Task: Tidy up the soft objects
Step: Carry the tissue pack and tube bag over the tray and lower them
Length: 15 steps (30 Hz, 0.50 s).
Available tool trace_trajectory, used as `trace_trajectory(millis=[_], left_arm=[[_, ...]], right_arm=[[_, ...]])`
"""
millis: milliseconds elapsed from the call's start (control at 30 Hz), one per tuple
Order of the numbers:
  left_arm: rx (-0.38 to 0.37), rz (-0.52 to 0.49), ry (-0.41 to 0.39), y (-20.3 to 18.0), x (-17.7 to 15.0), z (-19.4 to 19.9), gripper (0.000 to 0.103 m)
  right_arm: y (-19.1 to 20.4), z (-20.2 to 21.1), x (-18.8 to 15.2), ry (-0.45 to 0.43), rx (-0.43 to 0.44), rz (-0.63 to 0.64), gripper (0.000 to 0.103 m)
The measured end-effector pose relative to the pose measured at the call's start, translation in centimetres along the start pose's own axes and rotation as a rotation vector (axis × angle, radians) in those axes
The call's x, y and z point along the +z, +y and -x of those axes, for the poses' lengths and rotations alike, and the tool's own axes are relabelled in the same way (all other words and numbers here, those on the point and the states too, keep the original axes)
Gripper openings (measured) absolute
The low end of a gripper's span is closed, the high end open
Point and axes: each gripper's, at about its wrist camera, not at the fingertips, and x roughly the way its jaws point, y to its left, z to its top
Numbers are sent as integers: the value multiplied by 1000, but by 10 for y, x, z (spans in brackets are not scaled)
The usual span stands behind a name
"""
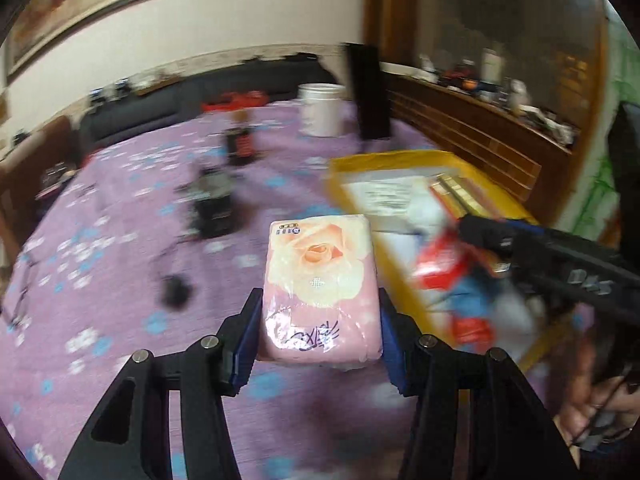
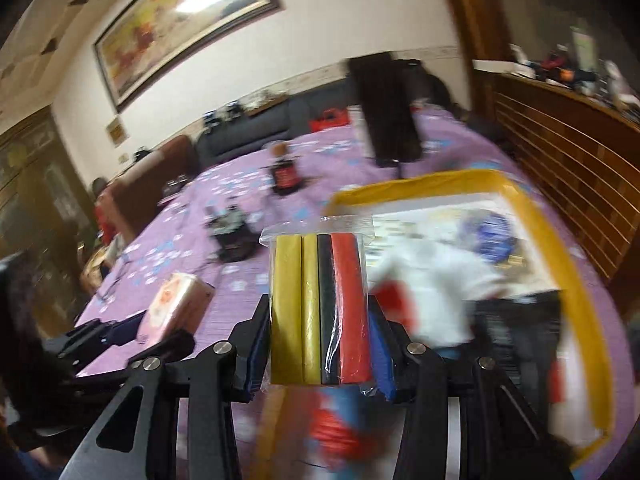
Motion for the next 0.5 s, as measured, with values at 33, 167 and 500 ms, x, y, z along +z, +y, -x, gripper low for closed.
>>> trace_trajectory(millis=[33,167,500], left_arm=[[-27,-14,9,-11,2,-4,52],[-111,-82,52,-58,5,-24,52],[-113,-123,91,-98,20,-64,52]], right_arm=[[-12,3,-2,6,-23,-14,48],[-39,6,-3,17,-74,-44,47],[-64,-11,14,56,-155,-34,47]])
